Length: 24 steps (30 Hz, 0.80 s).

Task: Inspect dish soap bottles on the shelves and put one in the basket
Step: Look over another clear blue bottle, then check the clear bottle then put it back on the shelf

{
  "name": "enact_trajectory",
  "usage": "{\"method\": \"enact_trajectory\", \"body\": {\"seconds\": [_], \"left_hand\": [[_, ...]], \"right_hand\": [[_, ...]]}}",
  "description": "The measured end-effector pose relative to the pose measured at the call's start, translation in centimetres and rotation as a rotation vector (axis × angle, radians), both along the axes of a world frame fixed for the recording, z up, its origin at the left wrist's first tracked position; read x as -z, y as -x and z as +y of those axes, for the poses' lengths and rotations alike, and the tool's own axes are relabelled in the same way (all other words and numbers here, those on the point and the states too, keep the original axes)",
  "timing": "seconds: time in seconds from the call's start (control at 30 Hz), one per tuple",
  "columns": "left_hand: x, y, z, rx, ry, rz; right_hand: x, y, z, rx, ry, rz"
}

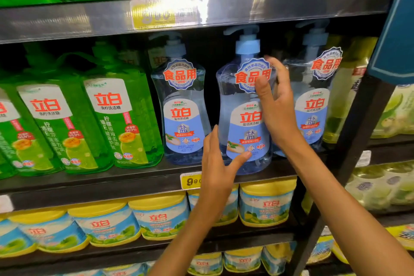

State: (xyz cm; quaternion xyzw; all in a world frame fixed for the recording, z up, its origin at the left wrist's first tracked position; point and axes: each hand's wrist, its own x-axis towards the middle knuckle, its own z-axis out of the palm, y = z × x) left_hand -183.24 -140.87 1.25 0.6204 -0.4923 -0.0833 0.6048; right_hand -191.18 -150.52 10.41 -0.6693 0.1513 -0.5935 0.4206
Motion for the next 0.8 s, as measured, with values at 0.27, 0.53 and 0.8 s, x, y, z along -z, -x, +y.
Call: {"method": "enact_trajectory", "body": {"seconds": [0.27, 0.53, 0.8], "left_hand": [[0.2, 1.8, -0.5, -0.472, 0.065, -0.558], [0.5, 1.3, -1.6, -0.453, -0.049, -0.582], [0.7, 1.3, -2.4, -0.472, -0.089, -0.635]], "right_hand": [[1.1, -0.9, -1.0, 0.086, 0.081, -0.072], [1.5, -2.3, -2.3, 0.08, 0.012, -0.073], [1.4, -2.8, -2.5, 0.098, -0.03, -0.001]]}}
